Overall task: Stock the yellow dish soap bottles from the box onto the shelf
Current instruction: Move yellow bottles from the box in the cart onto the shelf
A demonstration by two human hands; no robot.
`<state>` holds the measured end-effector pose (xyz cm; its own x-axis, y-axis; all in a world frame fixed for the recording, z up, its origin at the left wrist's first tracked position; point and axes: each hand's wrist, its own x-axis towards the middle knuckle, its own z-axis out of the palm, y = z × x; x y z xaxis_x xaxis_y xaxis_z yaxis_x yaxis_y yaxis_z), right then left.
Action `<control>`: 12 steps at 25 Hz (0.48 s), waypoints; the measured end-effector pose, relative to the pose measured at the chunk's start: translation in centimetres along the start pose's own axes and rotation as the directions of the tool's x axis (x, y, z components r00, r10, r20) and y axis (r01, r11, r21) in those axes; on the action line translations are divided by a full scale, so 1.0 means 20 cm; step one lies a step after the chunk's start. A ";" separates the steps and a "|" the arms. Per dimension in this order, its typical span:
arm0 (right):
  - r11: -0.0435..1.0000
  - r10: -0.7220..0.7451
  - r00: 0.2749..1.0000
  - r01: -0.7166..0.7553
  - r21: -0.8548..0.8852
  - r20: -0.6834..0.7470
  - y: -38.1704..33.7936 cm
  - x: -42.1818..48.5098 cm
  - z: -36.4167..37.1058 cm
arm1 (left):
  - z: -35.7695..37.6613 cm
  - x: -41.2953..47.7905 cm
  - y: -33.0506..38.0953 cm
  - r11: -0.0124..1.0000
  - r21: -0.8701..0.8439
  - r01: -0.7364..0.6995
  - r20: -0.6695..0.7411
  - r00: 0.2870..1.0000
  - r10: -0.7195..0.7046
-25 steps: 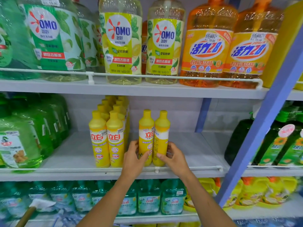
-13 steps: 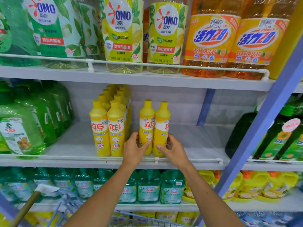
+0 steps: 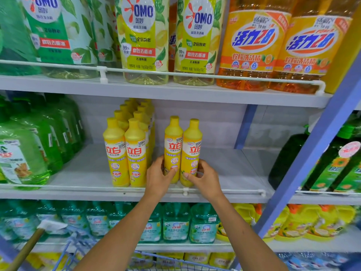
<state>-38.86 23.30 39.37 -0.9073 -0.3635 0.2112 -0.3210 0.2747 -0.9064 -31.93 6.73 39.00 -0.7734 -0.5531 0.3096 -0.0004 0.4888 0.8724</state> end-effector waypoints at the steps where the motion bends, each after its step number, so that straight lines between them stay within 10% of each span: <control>1: 1.000 0.011 1.000 -0.011 -0.020 -0.025 -0.01 0.00 0.01 | 0.00 0.00 0.00 1.000 -0.008 0.009 -0.006 1.000 -0.009; 12: 0.989 0.106 0.983 -0.120 -0.088 -0.149 -0.03 0.30 0.12 | 0.14 0.20 0.04 0.990 0.090 0.113 -0.059 0.992 -0.108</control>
<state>-43.36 18.84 40.29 -0.9665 -0.1957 0.1661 -0.2325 0.3932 -0.8896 -36.84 6.79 39.81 -0.7302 -0.6413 0.2357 -0.1445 0.4821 0.8641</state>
